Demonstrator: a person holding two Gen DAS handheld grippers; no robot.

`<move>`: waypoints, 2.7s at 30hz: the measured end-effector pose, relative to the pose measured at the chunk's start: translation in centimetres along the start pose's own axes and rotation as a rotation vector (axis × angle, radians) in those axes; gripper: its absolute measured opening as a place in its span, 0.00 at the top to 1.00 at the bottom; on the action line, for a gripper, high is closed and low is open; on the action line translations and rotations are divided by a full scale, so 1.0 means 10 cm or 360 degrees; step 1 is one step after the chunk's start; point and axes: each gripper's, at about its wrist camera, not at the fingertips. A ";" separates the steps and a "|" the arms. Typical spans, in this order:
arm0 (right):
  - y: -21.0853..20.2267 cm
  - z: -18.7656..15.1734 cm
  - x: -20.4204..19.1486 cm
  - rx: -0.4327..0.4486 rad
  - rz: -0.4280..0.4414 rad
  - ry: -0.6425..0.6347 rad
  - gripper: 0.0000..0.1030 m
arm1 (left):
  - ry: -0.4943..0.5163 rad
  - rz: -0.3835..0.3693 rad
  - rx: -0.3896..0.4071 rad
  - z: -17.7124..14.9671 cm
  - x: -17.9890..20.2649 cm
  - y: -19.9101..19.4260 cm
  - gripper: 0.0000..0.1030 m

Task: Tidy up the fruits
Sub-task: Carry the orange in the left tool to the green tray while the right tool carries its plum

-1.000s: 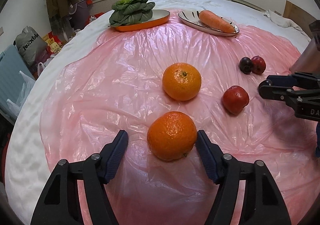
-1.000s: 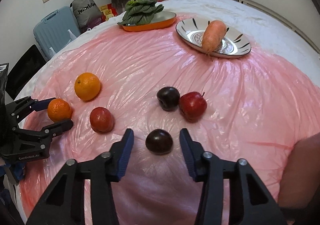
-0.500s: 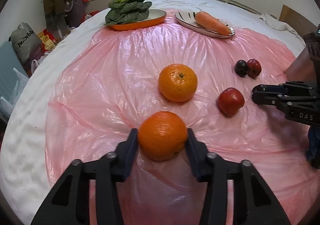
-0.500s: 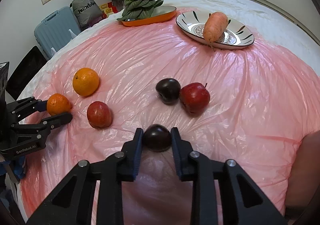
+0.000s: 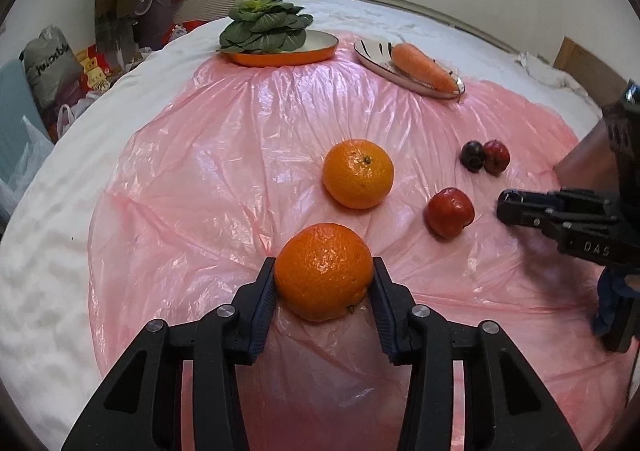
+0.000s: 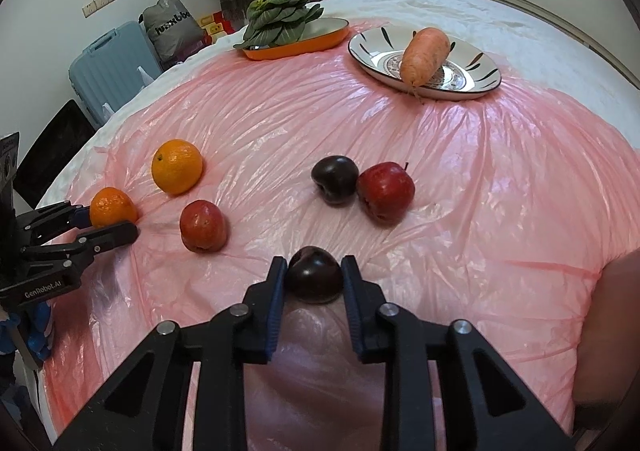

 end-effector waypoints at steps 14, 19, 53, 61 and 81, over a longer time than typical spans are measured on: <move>-0.22 -0.16 -0.07 0.0012 -0.0001 0.0003 0.88 | -0.0150 0.0047 0.0039 -0.22 -0.32 -0.27 0.62; -0.41 -0.28 -0.14 0.0033 0.0011 -0.0002 0.88 | -0.0183 0.0078 0.0043 -0.32 -0.40 -0.43 0.62; -2.06 -1.69 0.51 0.0228 -0.0097 0.0245 0.88 | 0.0111 -0.0178 0.0166 -0.62 1.22 -1.48 0.62; -2.43 -1.97 0.87 0.0294 -0.0190 0.0339 0.88 | 0.0225 -0.0292 0.0147 -0.61 1.87 -1.53 0.62; -3.16 -2.63 2.44 0.0476 -0.0441 0.0695 0.88 | 0.0643 -0.0633 0.0046 -0.13 3.85 -1.26 0.62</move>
Point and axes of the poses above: each gripper's, at about its wrist camera, not at the fingertips, and y roughly the way its jaws point, x to its right, z to its top, and after that the axes turned 10 degrees about y, right-handed
